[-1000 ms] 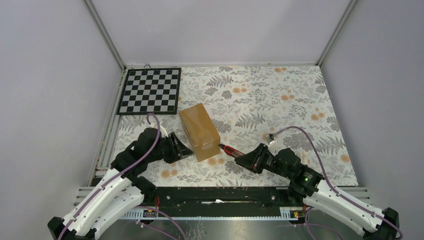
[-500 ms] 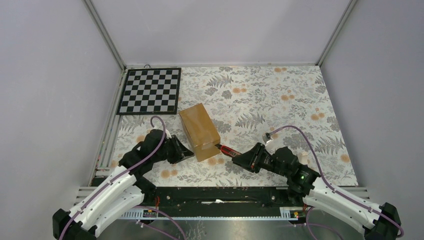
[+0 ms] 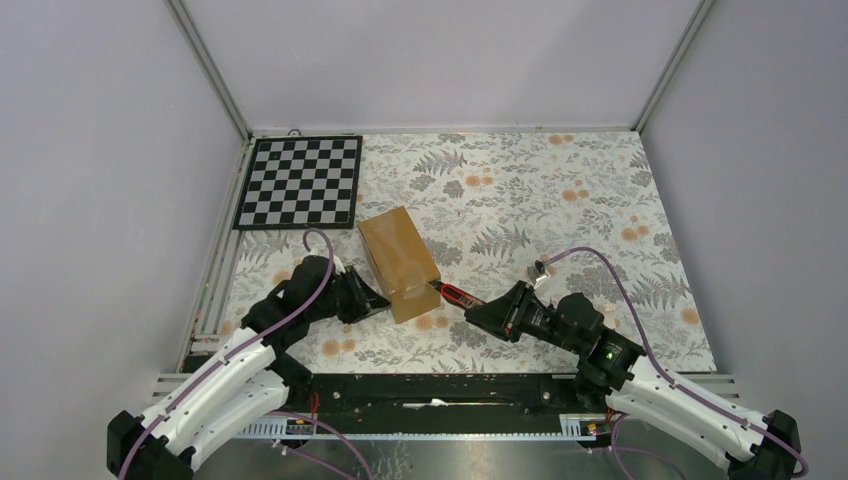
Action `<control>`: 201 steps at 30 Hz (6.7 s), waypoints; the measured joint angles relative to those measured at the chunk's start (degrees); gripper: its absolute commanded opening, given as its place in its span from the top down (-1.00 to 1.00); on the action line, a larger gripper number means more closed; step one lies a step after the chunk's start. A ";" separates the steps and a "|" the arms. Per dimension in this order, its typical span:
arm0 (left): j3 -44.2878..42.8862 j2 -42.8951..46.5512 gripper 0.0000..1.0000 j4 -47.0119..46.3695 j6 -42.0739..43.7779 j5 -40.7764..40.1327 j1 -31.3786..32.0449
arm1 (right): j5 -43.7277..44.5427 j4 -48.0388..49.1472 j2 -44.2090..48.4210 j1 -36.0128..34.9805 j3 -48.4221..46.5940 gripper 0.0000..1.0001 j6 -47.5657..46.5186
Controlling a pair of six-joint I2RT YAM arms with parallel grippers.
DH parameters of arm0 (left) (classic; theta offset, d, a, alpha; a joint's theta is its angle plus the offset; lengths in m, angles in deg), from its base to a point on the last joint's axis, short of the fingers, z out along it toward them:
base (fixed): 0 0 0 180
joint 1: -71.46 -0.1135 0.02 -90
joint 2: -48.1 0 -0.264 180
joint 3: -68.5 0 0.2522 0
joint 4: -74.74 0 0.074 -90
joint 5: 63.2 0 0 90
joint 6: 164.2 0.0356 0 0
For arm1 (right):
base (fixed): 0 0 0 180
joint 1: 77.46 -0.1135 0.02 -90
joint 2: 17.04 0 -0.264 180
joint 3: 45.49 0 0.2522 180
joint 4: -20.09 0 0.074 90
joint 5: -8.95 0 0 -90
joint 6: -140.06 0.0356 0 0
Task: Unpack the express box
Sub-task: Cut the express box at the center of the board.
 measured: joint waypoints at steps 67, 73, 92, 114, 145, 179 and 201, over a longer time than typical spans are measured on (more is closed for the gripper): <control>0.00 -5.44 0.70 -7.89 -0.70 1.22 0.90 | 5.42 -6.34 4.81 0.00 0.33 1.00 3.19; 0.00 -5.46 0.70 -8.17 -0.83 1.22 1.09 | 5.46 -6.60 5.55 0.00 0.33 1.00 3.23; 0.00 -6.14 0.74 -8.35 -1.07 1.22 1.31 | 5.44 -6.49 5.31 0.00 0.33 1.00 3.26; 0.00 -6.12 0.77 -8.72 -1.11 1.22 1.51 | 5.42 -6.49 5.25 0.00 0.31 1.00 3.19; 0.00 -6.12 0.80 -8.74 -1.33 1.22 1.84 | 5.35 -5.09 4.13 0.00 -0.63 1.00 2.73; 0.00 -6.12 0.80 -9.14 -1.33 1.22 1.97 | 5.27 -4.85 2.75 0.00 -0.63 1.00 2.56; 0.00 -6.12 0.81 -9.55 -1.38 1.22 2.08 | 5.27 -5.35 3.56 0.00 -0.63 1.00 2.56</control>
